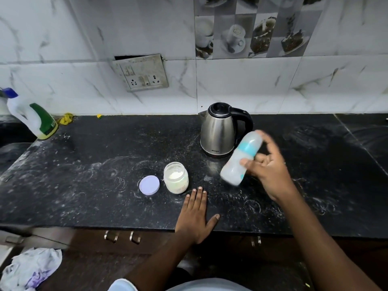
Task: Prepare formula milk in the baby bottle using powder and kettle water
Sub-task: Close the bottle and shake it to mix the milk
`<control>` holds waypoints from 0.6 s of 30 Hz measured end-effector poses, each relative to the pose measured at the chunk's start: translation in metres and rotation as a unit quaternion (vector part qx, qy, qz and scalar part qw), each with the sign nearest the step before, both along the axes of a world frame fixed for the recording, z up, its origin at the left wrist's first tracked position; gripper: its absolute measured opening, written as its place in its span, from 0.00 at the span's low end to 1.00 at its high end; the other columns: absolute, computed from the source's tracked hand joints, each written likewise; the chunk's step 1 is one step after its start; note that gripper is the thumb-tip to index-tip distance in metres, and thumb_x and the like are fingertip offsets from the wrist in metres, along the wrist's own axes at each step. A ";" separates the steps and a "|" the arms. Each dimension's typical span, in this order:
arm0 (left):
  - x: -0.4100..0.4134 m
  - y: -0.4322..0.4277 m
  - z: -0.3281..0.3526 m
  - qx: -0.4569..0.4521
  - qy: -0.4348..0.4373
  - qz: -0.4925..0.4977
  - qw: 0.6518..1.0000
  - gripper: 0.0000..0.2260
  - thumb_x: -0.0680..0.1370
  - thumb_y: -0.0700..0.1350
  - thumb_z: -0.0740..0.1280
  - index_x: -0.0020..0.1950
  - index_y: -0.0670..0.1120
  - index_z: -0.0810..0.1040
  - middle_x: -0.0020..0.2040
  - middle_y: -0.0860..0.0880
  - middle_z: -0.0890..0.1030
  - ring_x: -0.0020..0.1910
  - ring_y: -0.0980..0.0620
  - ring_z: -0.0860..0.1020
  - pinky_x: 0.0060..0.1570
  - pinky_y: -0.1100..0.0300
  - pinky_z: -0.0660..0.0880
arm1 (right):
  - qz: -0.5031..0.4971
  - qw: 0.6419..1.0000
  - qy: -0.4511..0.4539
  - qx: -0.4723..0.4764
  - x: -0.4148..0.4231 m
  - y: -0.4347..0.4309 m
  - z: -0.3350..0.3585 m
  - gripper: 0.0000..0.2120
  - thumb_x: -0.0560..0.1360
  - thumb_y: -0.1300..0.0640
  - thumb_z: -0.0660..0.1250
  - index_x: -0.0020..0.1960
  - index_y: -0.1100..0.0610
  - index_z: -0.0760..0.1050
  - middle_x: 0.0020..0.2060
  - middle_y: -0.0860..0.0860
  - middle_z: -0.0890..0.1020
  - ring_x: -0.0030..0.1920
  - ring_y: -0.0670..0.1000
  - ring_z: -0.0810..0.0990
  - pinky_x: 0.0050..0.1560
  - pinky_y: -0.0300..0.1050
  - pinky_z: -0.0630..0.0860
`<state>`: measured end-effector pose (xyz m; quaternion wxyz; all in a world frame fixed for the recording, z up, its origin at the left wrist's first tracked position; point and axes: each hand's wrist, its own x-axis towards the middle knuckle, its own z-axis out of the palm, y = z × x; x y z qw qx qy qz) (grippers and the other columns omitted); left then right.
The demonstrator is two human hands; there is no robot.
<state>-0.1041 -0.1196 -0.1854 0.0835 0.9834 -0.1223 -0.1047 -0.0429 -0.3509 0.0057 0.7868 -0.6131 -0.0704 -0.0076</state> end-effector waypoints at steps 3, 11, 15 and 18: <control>0.000 0.000 0.001 0.000 0.002 0.000 1.000 0.45 0.82 0.73 0.39 0.88 0.44 0.39 0.88 0.45 0.36 0.87 0.47 0.33 0.85 0.46 0.35 | 0.030 0.999 0.005 -0.011 -0.003 0.003 -0.005 0.40 0.68 0.66 0.78 0.75 0.43 0.70 0.56 0.61 0.87 0.55 0.58 0.87 0.55 0.55 0.84; 0.001 0.003 -0.005 -0.004 -0.015 -0.001 1.000 0.44 0.82 0.74 0.39 0.88 0.44 0.39 0.88 0.46 0.35 0.86 0.48 0.32 0.85 0.48 0.33 | 0.035 0.999 -0.001 -0.022 -0.002 0.006 0.000 0.41 0.68 0.67 0.78 0.75 0.43 0.69 0.57 0.61 0.87 0.56 0.58 0.87 0.55 0.52 0.84; 0.000 0.001 -0.005 -0.011 -0.017 0.000 1.000 0.44 0.83 0.73 0.40 0.88 0.45 0.39 0.88 0.46 0.35 0.86 0.49 0.32 0.85 0.48 0.33 | 0.020 0.999 -0.004 -0.025 -0.001 0.001 0.003 0.41 0.69 0.66 0.80 0.74 0.41 0.70 0.56 0.61 0.87 0.56 0.59 0.87 0.55 0.54 0.84; 0.000 0.002 -0.003 -0.009 -0.016 0.001 1.000 0.44 0.83 0.73 0.40 0.88 0.45 0.39 0.88 0.46 0.35 0.86 0.48 0.32 0.85 0.48 0.34 | 0.030 0.999 -0.003 -0.024 -0.004 0.001 -0.001 0.40 0.71 0.65 0.80 0.75 0.42 0.70 0.56 0.61 0.87 0.56 0.59 0.87 0.54 0.53 0.84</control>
